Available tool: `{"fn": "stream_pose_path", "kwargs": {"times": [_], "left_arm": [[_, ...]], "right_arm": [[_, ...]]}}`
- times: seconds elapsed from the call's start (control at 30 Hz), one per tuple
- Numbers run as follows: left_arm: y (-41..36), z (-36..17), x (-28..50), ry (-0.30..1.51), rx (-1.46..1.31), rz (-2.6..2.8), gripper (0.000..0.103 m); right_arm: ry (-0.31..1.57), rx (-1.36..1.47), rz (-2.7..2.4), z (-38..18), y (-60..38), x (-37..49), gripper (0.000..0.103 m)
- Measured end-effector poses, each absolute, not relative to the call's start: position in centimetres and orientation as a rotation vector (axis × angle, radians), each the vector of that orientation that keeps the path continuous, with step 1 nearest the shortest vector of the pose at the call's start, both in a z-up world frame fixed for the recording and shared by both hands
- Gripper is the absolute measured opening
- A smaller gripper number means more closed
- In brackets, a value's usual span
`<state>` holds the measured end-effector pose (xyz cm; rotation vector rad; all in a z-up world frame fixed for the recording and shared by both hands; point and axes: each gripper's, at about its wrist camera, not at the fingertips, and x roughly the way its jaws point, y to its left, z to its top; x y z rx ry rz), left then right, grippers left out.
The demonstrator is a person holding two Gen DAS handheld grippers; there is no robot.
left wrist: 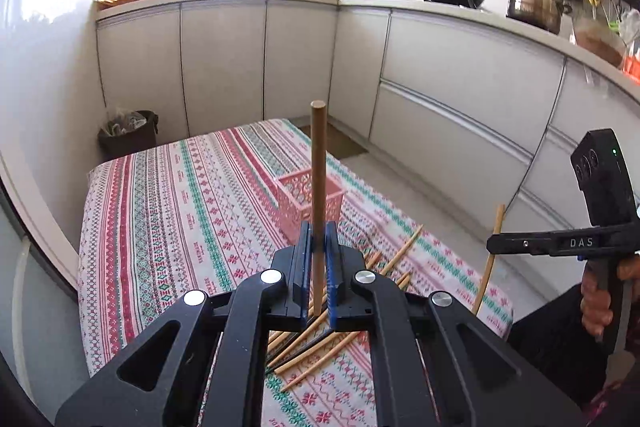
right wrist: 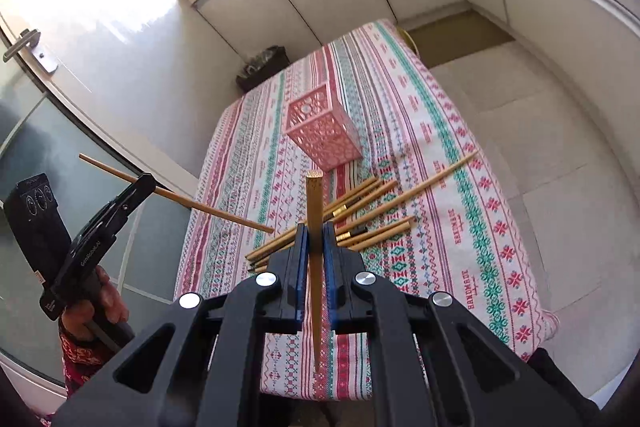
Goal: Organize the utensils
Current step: 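Carry the chopstick over the pink basket and open the left tool while the right tool follows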
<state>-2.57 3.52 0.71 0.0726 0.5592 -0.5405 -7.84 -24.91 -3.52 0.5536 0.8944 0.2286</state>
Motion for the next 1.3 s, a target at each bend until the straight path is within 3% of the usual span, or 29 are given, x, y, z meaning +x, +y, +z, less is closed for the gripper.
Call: {"fn": "stream_pose_path", "kwargs": {"times": [0.37,0.6,0.83,1.1,1.3], "left_arm": [[3.5,6.1,-0.9,0.402,-0.096,-0.454,0.005],[2.8,7.2,3.3,0.362,-0.18,-0.425,0.005],[0.9,6.2,8.6,0.37,-0.186,-0.415,0.005],[-0.4,1.7,11.7,0.461,-0.196,-0.399,0.007],[1.1,3.0,10.3,0.438,-0.221,-0.369,0.02]], "right_arm": [[0.614,0.599,0.22,5.8,-27.3,-3.5,0.008],[0.485,0.594,0.177,8.1,-27.9,0.8,0.008],[0.427,0.594,0.13,7.8,-28.9,5.1,0.008],[0.431,0.518,0.093,5.0,-27.5,8.4,0.008],[0.459,0.486,0.093,2.8,-26.3,9.7,0.008]]}}
